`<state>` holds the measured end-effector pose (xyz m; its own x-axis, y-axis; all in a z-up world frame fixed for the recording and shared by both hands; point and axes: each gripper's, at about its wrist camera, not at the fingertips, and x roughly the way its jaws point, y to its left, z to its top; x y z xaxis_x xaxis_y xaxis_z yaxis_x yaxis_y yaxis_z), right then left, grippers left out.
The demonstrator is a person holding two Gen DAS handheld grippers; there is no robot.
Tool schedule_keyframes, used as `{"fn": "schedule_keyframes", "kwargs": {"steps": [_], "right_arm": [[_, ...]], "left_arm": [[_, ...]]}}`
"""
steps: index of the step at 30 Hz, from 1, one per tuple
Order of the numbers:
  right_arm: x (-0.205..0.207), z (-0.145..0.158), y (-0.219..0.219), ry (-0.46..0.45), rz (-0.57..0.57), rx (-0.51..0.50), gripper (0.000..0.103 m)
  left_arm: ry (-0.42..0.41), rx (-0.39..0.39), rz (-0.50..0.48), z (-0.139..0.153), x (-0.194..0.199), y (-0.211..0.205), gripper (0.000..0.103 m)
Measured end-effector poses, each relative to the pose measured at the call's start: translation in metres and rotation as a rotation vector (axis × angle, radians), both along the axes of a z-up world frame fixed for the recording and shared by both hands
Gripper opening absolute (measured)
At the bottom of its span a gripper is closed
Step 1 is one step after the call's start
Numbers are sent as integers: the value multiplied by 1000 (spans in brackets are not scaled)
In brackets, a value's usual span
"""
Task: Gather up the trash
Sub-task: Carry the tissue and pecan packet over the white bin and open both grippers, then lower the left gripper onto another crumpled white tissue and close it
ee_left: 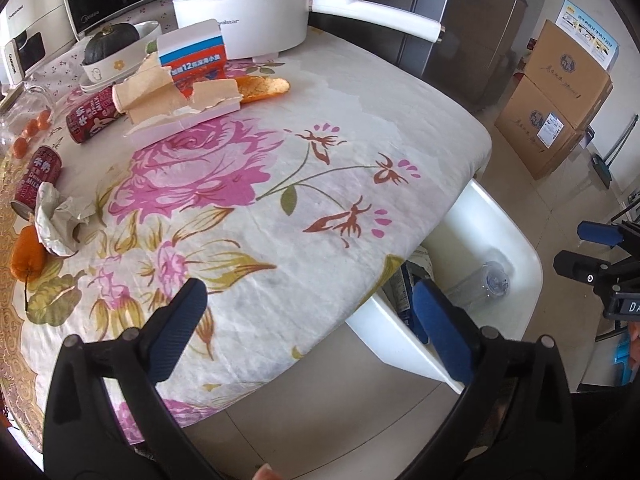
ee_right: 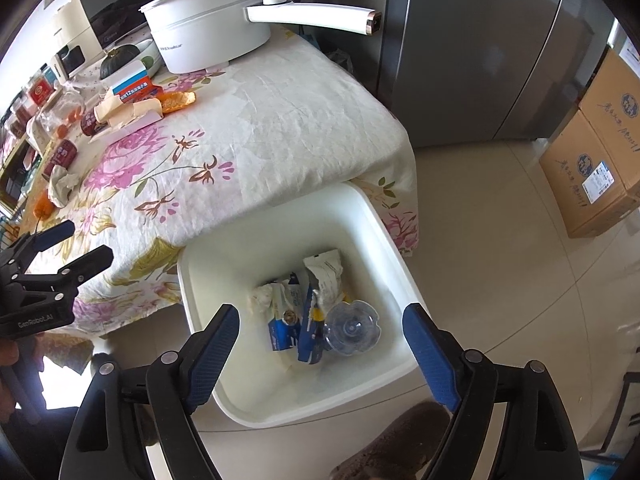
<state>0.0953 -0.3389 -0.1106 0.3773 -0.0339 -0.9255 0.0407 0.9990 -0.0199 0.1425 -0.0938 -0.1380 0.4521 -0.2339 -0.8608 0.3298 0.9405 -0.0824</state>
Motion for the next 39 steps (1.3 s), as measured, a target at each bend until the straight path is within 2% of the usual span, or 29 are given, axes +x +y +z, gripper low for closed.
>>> {"fn": "schedule_keyframes", "kwargs": {"steps": [8, 13, 14, 19, 23, 24, 26, 32, 39], "right_arm": [[13, 2, 18, -13, 7, 0, 88], [25, 3, 37, -19, 14, 16, 88], [28, 3, 42, -21, 17, 19, 89], [38, 2, 63, -27, 36, 45, 89], [48, 4, 76, -36, 54, 51, 89], [51, 4, 77, -38, 54, 53, 89], [57, 4, 78, -37, 51, 60, 89], [68, -1, 75, -29, 41, 56, 89], [71, -6, 63, -8, 13, 61, 89]], "left_arm": [[-21, -22, 102, 9, 5, 47, 102], [-36, -13, 188, 12, 13, 87, 102], [-40, 16, 200, 13, 15, 96, 102], [-40, -19, 305, 19, 27, 146, 102], [-67, -22, 320, 24, 40, 170, 102], [-65, -10, 311, 23, 46, 173, 101], [-59, 7, 296, 19, 57, 180, 92], [-28, -55, 305, -4, 85, 190, 79], [-28, -26, 372, -23, 112, 183, 71]]}}
